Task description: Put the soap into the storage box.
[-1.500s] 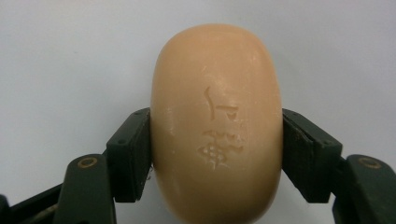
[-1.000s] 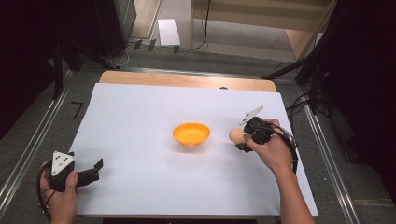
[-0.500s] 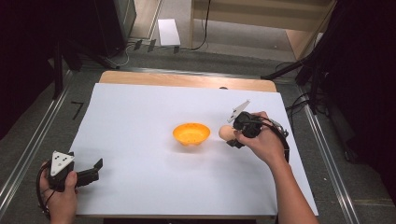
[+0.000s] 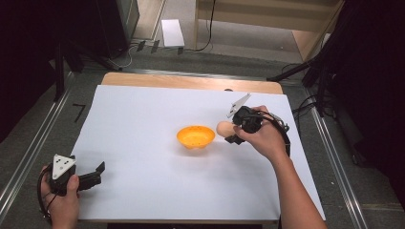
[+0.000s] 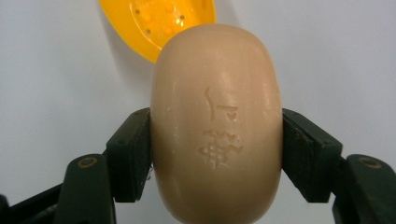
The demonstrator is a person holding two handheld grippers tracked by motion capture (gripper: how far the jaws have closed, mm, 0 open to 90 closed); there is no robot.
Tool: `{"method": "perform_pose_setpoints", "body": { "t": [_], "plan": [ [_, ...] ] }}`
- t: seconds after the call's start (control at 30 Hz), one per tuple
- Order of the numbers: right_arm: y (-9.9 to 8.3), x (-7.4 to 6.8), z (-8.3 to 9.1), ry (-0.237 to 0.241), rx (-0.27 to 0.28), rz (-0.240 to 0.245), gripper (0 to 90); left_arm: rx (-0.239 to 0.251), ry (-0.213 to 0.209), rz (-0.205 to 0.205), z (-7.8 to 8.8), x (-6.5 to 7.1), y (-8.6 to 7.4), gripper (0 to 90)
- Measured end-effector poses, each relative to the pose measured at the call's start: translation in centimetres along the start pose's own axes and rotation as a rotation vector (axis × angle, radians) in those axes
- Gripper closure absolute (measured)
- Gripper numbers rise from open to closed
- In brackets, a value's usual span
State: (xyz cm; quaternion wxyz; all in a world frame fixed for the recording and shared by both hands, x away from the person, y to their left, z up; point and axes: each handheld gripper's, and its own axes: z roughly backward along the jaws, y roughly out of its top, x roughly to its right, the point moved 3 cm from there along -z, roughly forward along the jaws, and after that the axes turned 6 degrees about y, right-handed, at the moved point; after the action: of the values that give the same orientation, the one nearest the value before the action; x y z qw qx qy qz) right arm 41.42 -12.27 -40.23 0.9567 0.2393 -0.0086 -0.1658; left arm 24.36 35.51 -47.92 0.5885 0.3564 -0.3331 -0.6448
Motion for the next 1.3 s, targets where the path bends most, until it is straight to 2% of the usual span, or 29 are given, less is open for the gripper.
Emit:
{"method": "perform_pose_setpoints", "body": {
  "t": [0.07,0.2,0.33,0.5,0.57,0.77,1.0,1.3],
  "plan": [
    [0.5,-0.1,0.0,0.006,0.010,0.008,32.8,-0.001,0.000,0.001,0.0,0.0,0.0,0.0],
    [1.3,-0.3,-0.4,0.007,-0.013,0.024,32.8,-0.001,-0.007,0.002,0.0,0.0,0.0,0.0],
    [2.2,-0.4,-0.7,0.021,-0.010,0.047,32.8,0.001,-0.010,0.006,0.0,-0.1,0.0,0.0],
    [2.9,-0.5,-0.9,0.023,-0.014,0.052,32.8,-0.001,-0.007,0.001,0.0,0.0,0.0,0.0],
    [3.6,-0.6,-1.2,0.031,-0.015,0.073,32.8,0.000,-0.008,0.001,0.0,0.0,0.0,0.0],
    [5.1,-1.0,-1.7,0.037,-0.026,0.098,32.8,-0.002,-0.008,-0.001,0.0,0.0,0.0,0.0],
    [6.4,-1.3,-3.4,0.070,-0.055,0.154,32.8,-0.002,-0.010,-0.002,0.0,0.0,0.0,0.0],
    [8.0,-1.9,-5.6,0.115,-0.096,0.193,32.8,-0.001,-0.012,-0.003,0.0,0.0,0.0,0.0]
  ]
}}
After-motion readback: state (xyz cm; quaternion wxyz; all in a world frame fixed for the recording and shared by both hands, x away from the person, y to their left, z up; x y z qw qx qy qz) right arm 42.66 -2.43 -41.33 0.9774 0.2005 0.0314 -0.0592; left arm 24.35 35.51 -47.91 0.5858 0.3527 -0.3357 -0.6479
